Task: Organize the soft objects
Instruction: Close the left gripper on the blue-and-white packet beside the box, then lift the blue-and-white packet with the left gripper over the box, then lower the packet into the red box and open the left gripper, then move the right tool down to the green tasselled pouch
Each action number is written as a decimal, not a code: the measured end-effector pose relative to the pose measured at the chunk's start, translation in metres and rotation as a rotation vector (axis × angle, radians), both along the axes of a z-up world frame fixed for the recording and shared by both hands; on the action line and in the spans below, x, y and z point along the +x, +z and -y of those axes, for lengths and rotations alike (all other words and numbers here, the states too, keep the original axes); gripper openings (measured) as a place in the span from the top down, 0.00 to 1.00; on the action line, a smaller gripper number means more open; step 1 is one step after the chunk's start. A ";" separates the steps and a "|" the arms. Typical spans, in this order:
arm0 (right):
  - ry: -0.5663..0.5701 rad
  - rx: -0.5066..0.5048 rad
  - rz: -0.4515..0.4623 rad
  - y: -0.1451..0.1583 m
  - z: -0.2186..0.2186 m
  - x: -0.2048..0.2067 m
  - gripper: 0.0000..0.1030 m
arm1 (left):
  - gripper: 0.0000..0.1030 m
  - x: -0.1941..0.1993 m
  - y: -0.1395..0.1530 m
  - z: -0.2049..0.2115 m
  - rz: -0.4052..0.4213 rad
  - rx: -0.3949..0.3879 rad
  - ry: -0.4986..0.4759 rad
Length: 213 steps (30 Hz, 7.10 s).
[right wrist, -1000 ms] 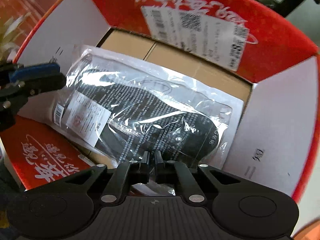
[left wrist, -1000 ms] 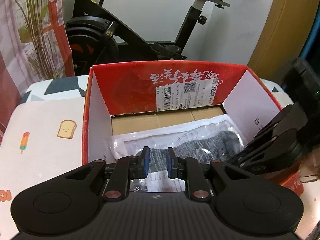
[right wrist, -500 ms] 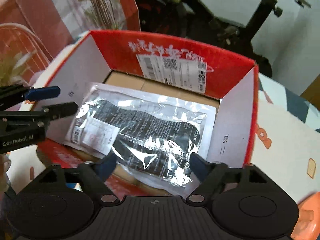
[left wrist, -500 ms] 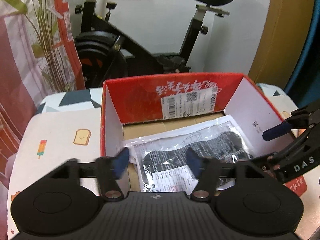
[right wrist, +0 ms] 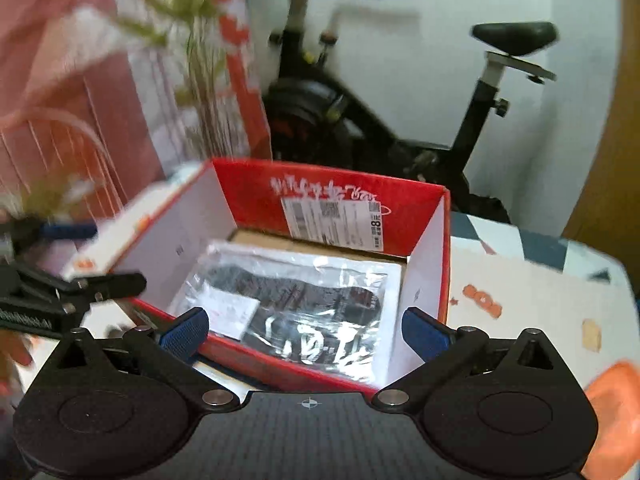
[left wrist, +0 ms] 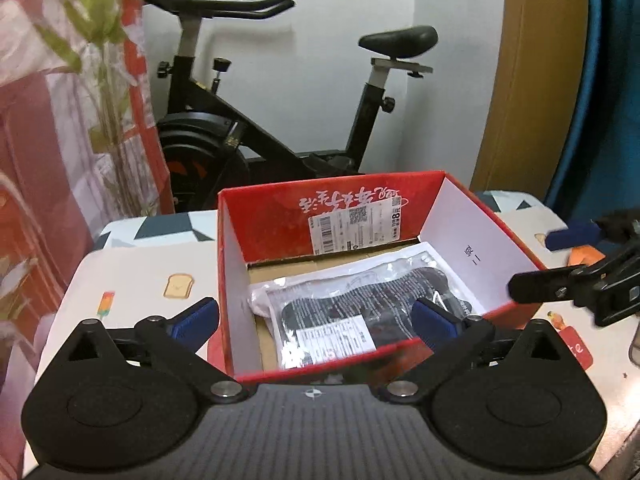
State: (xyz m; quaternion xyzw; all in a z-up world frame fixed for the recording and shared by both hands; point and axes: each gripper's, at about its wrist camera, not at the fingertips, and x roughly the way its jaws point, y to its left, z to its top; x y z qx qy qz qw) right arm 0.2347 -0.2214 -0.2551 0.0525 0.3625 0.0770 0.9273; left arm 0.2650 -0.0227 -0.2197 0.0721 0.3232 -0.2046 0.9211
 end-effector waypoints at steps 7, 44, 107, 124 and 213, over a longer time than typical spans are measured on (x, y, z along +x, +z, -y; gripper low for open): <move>-0.129 0.155 0.088 -0.021 0.014 -0.048 0.00 | 0.00 -0.026 -0.009 -0.012 -0.004 -0.034 0.058; -0.012 0.104 0.008 -0.111 -0.016 -0.089 0.41 | 0.48 -0.059 -0.086 -0.001 -0.214 -0.112 -0.024; 0.111 0.005 0.338 0.031 -0.010 -0.040 0.82 | 0.83 -0.007 0.032 0.004 0.124 -0.247 -0.090; 0.054 -0.138 0.008 -0.028 0.016 0.130 0.83 | 0.84 0.142 -0.036 0.055 -0.259 -0.135 -0.089; -0.103 0.060 0.053 -0.103 -0.005 -0.116 0.14 | 0.00 -0.088 -0.060 -0.025 -0.069 -0.101 0.122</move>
